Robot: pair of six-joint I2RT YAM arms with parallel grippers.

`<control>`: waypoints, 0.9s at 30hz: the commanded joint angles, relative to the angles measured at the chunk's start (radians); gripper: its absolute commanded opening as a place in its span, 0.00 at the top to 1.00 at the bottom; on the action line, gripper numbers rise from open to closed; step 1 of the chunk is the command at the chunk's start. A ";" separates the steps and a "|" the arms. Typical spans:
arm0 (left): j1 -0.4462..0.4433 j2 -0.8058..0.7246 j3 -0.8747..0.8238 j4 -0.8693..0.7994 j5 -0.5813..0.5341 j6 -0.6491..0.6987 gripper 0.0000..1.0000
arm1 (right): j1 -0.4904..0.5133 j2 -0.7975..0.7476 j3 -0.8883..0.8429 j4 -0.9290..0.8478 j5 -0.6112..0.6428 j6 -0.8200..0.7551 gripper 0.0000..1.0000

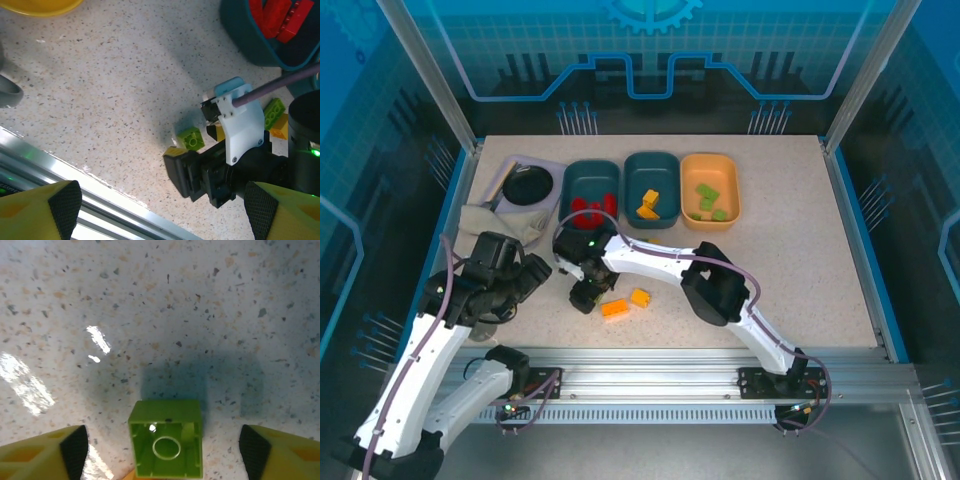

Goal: Sort the legos into containers by color

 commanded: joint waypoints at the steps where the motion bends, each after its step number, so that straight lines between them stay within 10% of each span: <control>1: 0.000 -0.002 0.040 -0.049 -0.025 -0.010 0.12 | 0.010 0.044 0.059 -0.079 0.036 0.004 0.31; 15: 0.000 0.017 -0.013 0.085 0.091 0.034 0.13 | -0.040 -0.097 0.000 -0.023 0.078 0.060 0.67; 27: -0.171 0.378 0.152 0.474 0.245 0.162 0.14 | -0.510 -0.475 -0.219 0.064 0.033 0.267 0.69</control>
